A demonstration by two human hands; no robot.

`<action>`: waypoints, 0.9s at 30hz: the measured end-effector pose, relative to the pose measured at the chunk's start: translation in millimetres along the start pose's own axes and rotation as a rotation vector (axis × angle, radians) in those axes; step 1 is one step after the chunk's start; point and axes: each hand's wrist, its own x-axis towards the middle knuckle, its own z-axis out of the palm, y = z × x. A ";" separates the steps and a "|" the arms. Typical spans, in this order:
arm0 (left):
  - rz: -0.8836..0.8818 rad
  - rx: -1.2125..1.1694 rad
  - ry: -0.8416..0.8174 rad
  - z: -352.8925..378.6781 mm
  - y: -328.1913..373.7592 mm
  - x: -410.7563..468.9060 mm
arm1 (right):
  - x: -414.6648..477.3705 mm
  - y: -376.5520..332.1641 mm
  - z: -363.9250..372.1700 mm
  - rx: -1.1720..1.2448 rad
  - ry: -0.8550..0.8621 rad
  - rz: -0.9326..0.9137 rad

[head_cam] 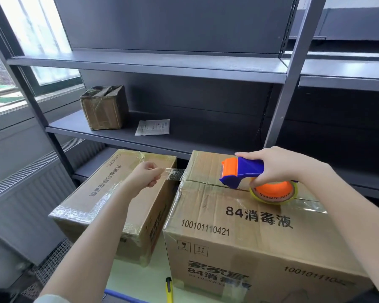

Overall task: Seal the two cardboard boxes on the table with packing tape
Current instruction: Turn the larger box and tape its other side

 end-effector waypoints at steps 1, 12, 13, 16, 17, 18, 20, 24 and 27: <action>0.007 0.018 0.011 2.5 -2.6 1.2 | 1.2 -1.5 0.8 -0.009 0.002 0.000; -0.044 0.107 -0.084 58.1 -39.1 -0.6 | 4.9 -5.1 3.7 -0.037 -0.021 0.026; -0.024 0.123 -0.109 65.0 -40.6 -0.9 | 4.7 -5.5 3.8 -0.041 -0.022 0.030; 0.004 0.316 -0.172 68.9 -41.5 0.0 | 5.2 -7.9 3.2 -0.103 -0.046 0.048; -0.029 0.350 -0.217 67.3 -43.0 -0.6 | 5.3 -9.7 2.7 -0.155 -0.058 0.056; -0.069 0.345 -0.261 66.3 -45.3 -0.7 | 4.7 -11.7 2.6 -0.209 -0.059 0.063; -0.058 0.395 -0.258 64.8 -45.9 -2.5 | 3.4 -15.3 4.5 -0.329 -0.013 0.054; 0.318 0.397 0.072 61.3 -25.8 -15.0 | -1.2 -19.0 8.1 -0.543 0.119 0.025; 0.474 0.361 0.026 63.0 2.7 -32.4 | -7.1 -19.7 9.4 -0.524 0.177 0.045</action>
